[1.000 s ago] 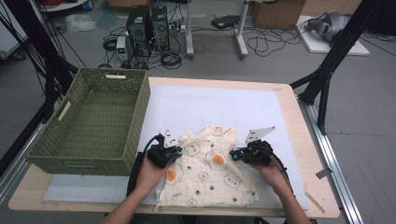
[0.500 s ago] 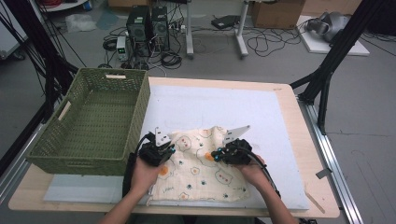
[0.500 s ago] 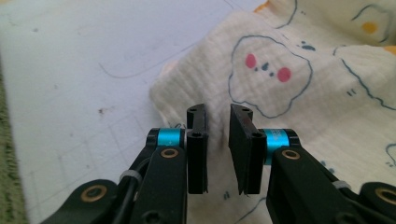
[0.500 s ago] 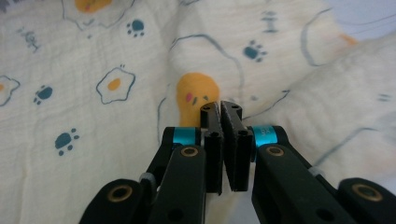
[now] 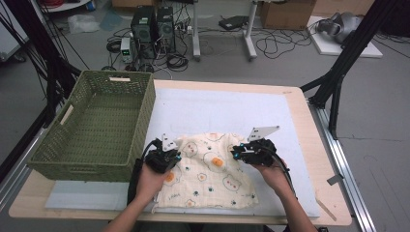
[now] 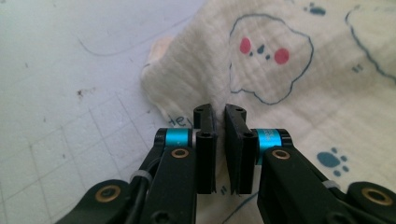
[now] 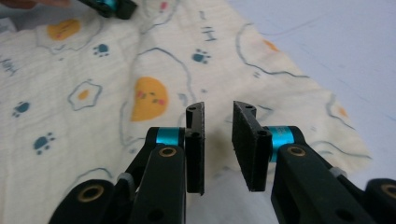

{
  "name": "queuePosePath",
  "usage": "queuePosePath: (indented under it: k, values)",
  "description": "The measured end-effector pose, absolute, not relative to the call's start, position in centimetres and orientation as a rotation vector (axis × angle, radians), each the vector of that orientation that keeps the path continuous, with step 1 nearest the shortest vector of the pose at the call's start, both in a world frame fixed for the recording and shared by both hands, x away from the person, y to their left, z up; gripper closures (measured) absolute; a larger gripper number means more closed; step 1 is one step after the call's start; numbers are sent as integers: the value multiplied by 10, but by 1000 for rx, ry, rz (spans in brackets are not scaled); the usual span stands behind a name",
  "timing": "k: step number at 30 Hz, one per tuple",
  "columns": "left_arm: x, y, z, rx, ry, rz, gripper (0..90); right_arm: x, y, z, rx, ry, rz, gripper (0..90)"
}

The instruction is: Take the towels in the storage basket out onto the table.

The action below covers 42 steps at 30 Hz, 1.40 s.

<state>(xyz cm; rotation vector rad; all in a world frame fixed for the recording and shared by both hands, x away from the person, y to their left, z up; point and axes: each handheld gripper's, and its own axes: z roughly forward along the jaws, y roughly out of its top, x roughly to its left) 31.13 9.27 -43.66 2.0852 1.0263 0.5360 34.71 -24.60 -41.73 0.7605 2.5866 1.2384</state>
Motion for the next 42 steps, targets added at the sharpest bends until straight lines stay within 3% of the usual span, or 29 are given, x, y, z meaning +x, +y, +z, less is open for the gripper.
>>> queuePosePath:
  k: [9, 10, 12, 13, 14, 22, 25, 32, 38, 41, 42]
  values:
    - [318, 92, -441, 2114, 1044, 511, 771, 368, -248, -437, 895, 2599, 1169, 675]
    - [318, 91, -442, 2117, 1037, 506, 794, 368, -244, -438, 887, 2607, 1153, 688]
    - [319, 91, -442, 2112, 1032, 494, 853, 369, -240, -442, 869, 2623, 1120, 777]
    - [319, 91, -442, 2113, 1029, 494, 865, 369, -240, -442, 872, 2630, 1135, 864]
    - [319, 91, -442, 2113, 1027, 493, 870, 370, -241, -441, 870, 2637, 1137, 886]
    - [322, 92, -437, 2047, 1049, 497, 873, 363, -264, -411, 831, 2573, 1027, 891]
    - [323, 90, -435, 2014, 1053, 497, 781, 364, -275, -398, 857, 2525, 1016, 846]
    - [324, 93, -434, 2016, 1058, 511, 694, 353, -277, -408, 830, 2596, 1078, 705]
    - [325, 90, -439, 2083, 1030, 469, 712, 343, -274, -429, 813, 2666, 1083, 657]
    - [326, 91, -442, 2111, 1026, 431, 765, 341, -271, -437, 808, 2700, 1065, 666]
    - [326, 91, -442, 2111, 1023, 417, 823, 339, -272, -438, 807, 2679, 1076, 700]
